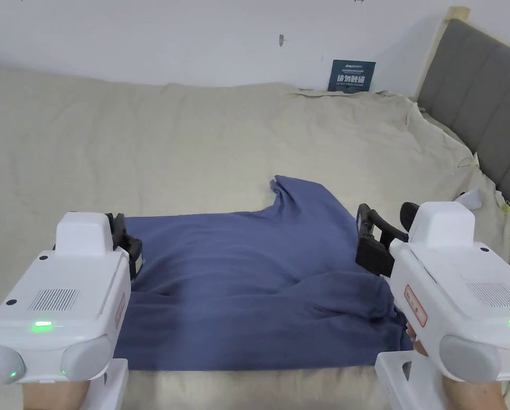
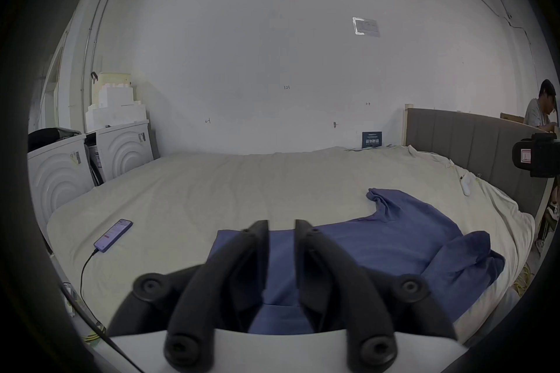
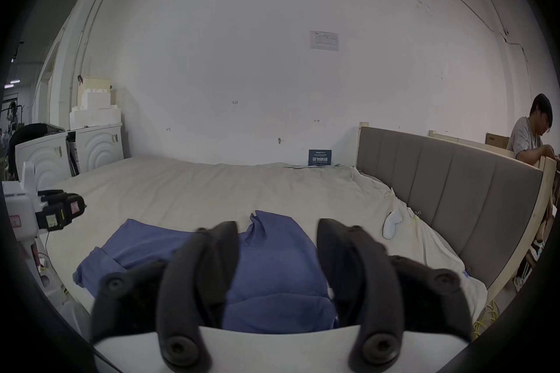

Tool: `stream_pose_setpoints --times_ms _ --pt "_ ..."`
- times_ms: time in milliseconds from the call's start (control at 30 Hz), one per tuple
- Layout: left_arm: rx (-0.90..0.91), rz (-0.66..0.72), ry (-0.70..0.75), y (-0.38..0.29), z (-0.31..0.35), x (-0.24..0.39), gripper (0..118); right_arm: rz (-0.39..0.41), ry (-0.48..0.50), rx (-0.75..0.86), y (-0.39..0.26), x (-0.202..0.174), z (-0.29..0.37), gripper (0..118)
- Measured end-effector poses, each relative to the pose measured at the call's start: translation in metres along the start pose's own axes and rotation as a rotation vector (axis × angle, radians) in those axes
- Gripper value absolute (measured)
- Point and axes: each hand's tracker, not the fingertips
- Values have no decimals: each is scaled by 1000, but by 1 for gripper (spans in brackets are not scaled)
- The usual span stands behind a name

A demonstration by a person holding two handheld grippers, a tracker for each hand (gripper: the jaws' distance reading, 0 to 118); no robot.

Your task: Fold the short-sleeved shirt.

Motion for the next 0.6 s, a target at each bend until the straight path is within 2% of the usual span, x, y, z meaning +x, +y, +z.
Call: stream_pose_setpoints --times_ms 33,100,133,300,600 --pt "6 4 5 1 1 -1 3 2 10 1 0 -1 1 40" --pt "18 13 6 3 3 0 0 -23 18 7 -1 -5 3 8" --pt "19 15 5 4 3 -1 0 -37 5 23 -2 -6 4 1" --pt "35 -15 1 7 6 2 0 -34 28 12 -1 -12 1 0" --pt "31 37 11 11 0 -2 0 -53 49 -37 10 -7 -25 0"
